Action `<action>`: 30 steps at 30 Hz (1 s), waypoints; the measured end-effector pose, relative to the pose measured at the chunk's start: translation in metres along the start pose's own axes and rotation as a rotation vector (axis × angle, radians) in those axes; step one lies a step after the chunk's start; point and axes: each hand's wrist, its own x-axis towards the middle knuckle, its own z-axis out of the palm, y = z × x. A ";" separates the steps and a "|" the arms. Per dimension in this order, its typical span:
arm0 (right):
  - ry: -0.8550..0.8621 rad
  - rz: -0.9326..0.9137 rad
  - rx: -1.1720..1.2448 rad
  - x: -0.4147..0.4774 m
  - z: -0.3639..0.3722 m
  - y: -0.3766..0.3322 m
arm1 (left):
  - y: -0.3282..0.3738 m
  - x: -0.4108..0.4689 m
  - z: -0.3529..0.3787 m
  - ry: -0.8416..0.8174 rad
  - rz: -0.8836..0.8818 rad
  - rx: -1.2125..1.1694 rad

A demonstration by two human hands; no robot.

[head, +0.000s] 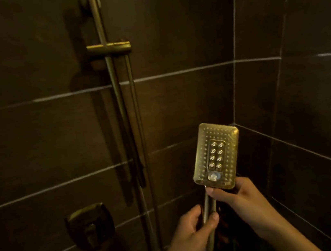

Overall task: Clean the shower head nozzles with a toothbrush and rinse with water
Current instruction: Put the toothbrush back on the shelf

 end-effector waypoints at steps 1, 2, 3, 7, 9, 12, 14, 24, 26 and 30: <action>0.004 -0.017 0.003 0.010 0.007 -0.010 | 0.008 0.004 -0.010 0.025 0.000 0.025; 0.010 -0.032 0.000 0.017 0.012 -0.019 | 0.013 0.008 -0.018 0.034 -0.004 0.044; 0.006 -0.054 0.001 0.027 0.018 -0.030 | 0.023 0.013 -0.027 0.030 0.010 0.046; -0.027 -0.109 0.056 0.067 0.040 -0.070 | 0.072 0.035 -0.056 0.041 0.178 0.033; -0.028 -0.134 0.101 0.088 0.049 -0.088 | 0.096 0.046 -0.067 0.093 0.291 0.023; -0.042 -0.175 0.106 0.115 0.058 -0.110 | 0.124 0.065 -0.080 0.117 0.334 0.008; -0.040 -0.209 0.078 0.133 0.062 -0.125 | 0.144 0.076 -0.087 0.128 0.332 0.037; -0.015 -0.358 0.028 0.190 0.058 -0.211 | 0.248 0.133 -0.131 0.606 0.479 0.333; -0.018 -0.373 0.009 0.195 0.059 -0.217 | 0.260 0.155 -0.138 0.644 0.437 0.354; -0.018 -0.389 0.019 0.203 0.062 -0.220 | 0.275 0.188 -0.146 0.631 0.403 0.268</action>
